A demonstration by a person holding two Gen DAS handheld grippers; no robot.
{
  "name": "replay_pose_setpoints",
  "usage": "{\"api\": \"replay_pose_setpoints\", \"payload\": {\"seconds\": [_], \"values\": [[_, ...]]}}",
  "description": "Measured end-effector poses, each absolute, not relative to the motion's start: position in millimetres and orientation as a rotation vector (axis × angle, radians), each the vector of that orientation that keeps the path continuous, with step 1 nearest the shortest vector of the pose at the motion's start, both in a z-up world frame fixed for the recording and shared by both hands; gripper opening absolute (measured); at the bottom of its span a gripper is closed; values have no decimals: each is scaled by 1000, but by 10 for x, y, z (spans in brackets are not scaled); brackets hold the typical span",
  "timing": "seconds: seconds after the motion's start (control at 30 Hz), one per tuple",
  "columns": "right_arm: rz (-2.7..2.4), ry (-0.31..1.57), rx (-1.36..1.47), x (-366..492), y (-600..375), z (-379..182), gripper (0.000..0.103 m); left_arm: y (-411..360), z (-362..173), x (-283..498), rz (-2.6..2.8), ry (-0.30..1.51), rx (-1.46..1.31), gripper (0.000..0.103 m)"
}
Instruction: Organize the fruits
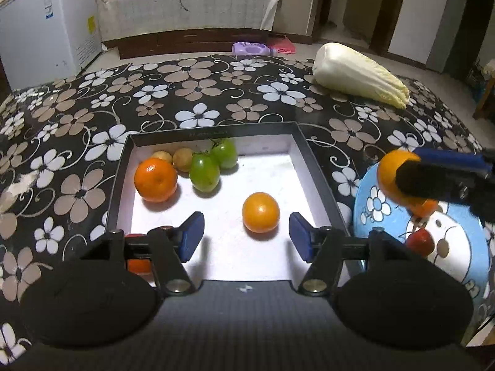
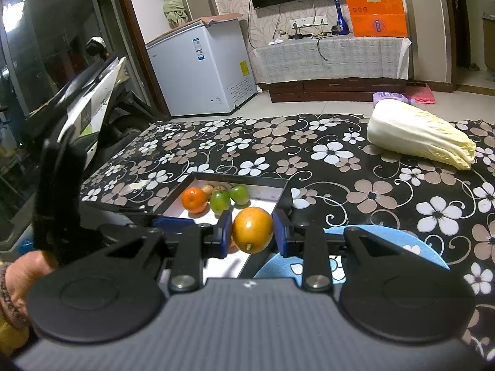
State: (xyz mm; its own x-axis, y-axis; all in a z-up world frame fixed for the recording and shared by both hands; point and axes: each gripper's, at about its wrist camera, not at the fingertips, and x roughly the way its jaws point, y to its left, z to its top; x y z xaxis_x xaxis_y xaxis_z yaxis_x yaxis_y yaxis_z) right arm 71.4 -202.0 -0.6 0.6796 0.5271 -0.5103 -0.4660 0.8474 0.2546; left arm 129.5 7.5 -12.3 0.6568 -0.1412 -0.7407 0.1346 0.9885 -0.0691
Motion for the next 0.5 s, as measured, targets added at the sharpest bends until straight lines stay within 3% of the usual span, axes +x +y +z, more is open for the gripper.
{"api": "replay_pose_setpoints", "payload": {"seconds": [0.23,0.4,0.5], "values": [[567,602,111,709,-2006,8,32,-52,-247,1441,-140,859,25,63],[565,608,111,713,-2031,0,32,-155,-307,1498,-132,868,45,35],[565,608,114,706,-2053,8,32,-159,-305,1499,-115,867,44,35]]}}
